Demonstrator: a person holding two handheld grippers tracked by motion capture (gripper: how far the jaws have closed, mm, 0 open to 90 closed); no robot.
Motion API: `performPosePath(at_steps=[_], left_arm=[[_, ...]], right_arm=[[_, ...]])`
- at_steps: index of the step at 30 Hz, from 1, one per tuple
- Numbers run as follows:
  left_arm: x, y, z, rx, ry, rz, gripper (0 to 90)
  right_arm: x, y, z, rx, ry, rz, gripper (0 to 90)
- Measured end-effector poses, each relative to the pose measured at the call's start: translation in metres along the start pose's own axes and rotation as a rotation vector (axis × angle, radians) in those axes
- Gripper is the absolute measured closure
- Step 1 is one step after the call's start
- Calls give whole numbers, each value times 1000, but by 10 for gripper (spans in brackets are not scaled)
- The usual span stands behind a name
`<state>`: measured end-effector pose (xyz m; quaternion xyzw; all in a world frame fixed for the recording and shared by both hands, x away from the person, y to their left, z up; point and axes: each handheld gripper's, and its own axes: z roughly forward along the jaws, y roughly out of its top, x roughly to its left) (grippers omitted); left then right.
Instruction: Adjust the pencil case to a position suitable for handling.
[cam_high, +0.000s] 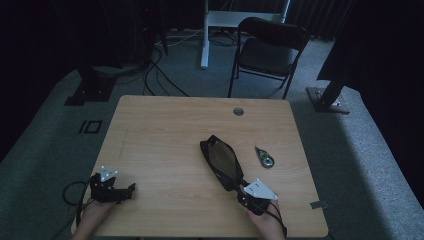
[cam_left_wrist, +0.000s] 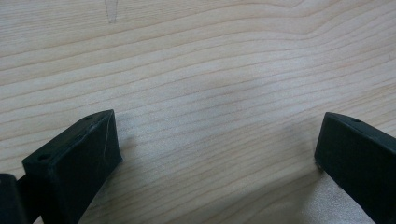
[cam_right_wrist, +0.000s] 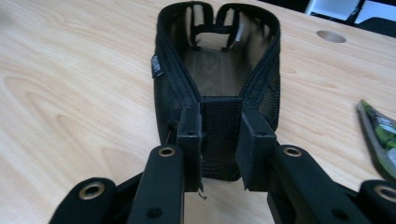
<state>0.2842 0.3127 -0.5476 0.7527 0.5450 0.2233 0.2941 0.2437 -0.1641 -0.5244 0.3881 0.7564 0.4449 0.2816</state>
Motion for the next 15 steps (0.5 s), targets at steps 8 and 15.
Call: performPosePath(at_steps=[8,15], left_arm=[[0,0,0,1,1,-1,2],[0,0,0,1,1,-1,2]], right_arm=[[12,-4,-12,0,34,14,730],[11,0,-12,2,51,37,555]])
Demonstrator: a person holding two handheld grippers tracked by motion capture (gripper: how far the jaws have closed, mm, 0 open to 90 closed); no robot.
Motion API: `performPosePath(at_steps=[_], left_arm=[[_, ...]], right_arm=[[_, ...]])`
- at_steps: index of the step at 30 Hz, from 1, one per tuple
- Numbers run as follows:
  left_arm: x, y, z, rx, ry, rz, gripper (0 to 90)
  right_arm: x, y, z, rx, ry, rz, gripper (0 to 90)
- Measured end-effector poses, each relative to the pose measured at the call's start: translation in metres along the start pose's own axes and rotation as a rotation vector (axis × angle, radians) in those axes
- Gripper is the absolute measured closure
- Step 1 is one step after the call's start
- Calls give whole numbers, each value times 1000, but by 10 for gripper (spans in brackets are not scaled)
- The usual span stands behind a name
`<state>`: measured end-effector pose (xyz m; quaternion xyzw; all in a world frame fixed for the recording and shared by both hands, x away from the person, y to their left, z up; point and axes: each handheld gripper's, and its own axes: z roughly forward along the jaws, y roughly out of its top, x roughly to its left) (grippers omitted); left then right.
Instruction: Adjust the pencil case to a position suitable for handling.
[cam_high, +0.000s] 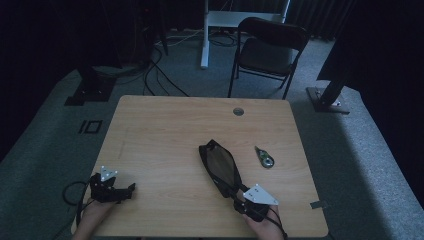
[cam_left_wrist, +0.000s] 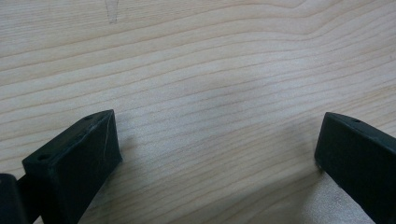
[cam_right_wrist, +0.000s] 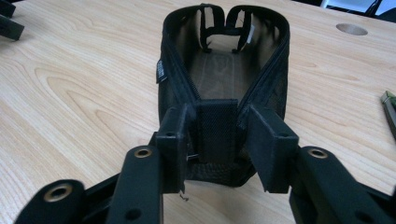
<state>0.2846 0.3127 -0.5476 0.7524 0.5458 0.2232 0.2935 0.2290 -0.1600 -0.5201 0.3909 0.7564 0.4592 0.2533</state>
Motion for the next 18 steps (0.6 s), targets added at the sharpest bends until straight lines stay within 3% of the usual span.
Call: performPosePath(at_steps=[6,18], left_arm=[[0,0,0,-1,0,-1,2],[0,0,0,-1,0,-1,2]], right_arm=[[-3,8,-6,-60,12,4,433],[-27,33,-14,-145,-8,6,351]])
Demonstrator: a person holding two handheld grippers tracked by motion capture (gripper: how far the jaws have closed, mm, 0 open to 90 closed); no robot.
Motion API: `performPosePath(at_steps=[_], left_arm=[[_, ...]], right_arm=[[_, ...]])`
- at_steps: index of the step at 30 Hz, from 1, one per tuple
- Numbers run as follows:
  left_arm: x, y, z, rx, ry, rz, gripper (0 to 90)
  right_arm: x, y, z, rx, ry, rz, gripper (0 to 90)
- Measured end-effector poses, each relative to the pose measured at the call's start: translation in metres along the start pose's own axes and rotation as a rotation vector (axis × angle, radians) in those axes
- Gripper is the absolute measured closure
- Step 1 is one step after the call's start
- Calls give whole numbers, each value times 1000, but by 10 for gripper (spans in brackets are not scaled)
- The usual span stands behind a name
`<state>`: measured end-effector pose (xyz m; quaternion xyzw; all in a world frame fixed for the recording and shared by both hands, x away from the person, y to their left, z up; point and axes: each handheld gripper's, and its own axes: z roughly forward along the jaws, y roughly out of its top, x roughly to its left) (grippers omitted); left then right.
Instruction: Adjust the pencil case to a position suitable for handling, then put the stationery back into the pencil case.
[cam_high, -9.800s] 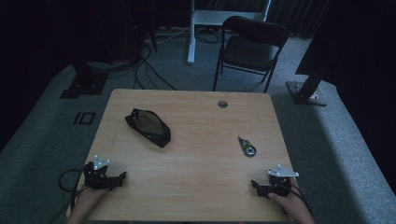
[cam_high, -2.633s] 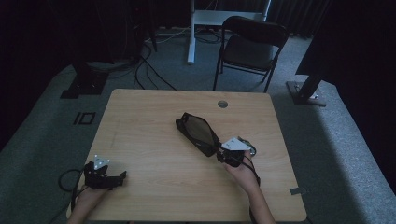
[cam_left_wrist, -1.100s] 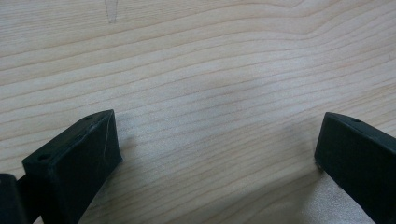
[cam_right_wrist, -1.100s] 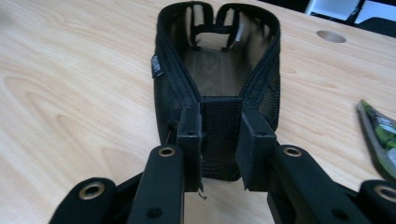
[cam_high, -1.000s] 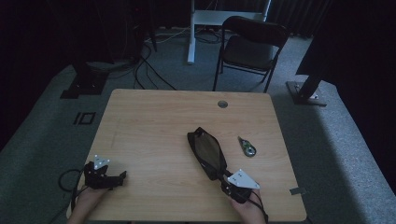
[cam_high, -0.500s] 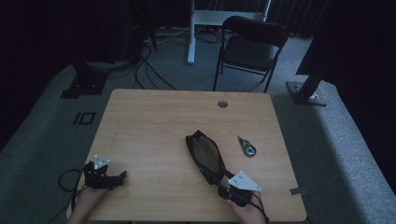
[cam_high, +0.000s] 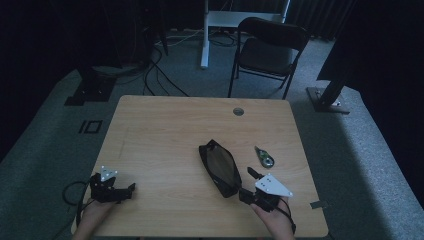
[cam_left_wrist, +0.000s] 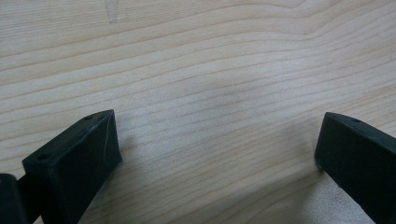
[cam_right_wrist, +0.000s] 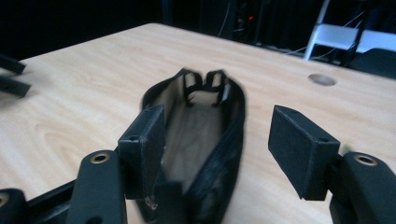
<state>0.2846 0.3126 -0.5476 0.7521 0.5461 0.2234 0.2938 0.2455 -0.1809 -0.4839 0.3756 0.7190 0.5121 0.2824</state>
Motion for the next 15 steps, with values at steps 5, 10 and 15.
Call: performPosePath(at_steps=[5,10,15], left_arm=[[0,0,0,0,0,0,2],[0,0,0,0,0,0,2],[0,0,0,0,0,0,2]], right_arm=[[-22,8,2,-2,-28,9,219],[-38,8,5,1,-48,8,155],[-61,5,14,51,-103,17,129]])
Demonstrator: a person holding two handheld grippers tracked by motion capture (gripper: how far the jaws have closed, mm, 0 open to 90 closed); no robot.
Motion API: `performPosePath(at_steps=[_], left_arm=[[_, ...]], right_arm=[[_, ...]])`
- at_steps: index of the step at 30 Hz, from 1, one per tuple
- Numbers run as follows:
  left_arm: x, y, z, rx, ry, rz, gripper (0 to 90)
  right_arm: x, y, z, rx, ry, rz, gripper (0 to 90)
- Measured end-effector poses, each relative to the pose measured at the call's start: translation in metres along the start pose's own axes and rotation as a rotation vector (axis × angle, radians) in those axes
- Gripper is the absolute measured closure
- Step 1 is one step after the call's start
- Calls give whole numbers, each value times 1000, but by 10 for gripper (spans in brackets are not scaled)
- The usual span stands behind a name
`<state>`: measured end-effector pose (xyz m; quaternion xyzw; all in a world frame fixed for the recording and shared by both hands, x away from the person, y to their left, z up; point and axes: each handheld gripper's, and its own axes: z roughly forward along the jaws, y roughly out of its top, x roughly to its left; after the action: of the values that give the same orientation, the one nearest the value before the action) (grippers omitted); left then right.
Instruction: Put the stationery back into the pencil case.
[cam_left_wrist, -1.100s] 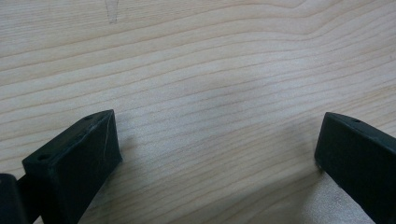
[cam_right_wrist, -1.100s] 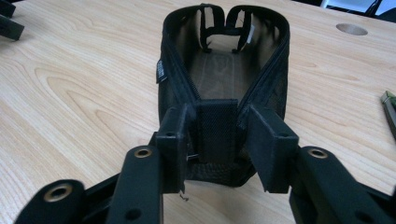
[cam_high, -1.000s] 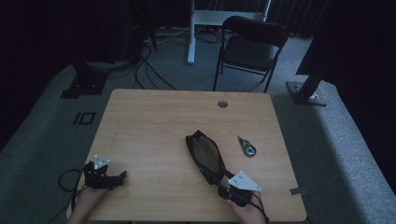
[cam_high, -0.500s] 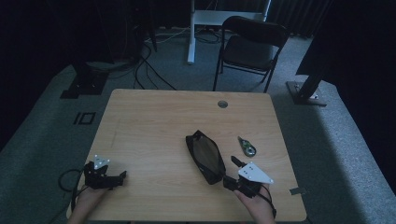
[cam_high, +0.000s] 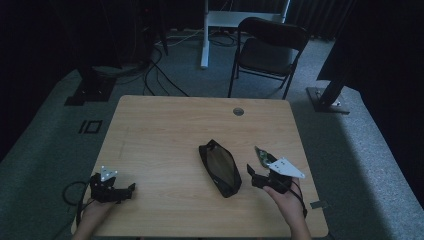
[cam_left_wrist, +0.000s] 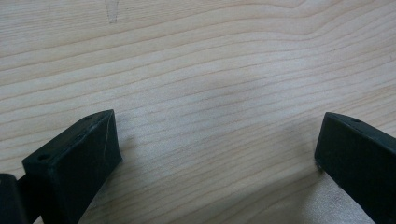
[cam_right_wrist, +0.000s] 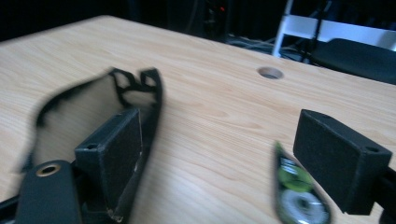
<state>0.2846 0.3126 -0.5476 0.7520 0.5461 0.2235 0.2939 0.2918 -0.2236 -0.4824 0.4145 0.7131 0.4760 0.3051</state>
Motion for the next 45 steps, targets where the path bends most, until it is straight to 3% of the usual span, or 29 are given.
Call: performPosePath(at_steps=[6,12,16,18,27,34,39,45], left_arm=[[0,0,0,0,0,0,2],[0,0,0,-2,0,-2,2],[0,0,0,0,0,-2,2],[0,0,0,0,0,-2,2],[0,0,0,0,0,-2,2],[0,0,0,0,-1,-2,2],[0,0,0,0,0,-2,2],[0,0,0,0,0,-2,2]], right_arm=[[-24,-5,13,29,-51,45,128],[-47,-15,29,98,-89,59,136],[-56,-24,44,154,-77,81,141],[-59,-26,50,173,-67,87,141],[-71,-37,71,267,-105,94,167],[-74,-41,80,296,-130,108,212],[-76,-42,83,320,-118,102,224],[-76,-42,86,343,-121,96,330]])
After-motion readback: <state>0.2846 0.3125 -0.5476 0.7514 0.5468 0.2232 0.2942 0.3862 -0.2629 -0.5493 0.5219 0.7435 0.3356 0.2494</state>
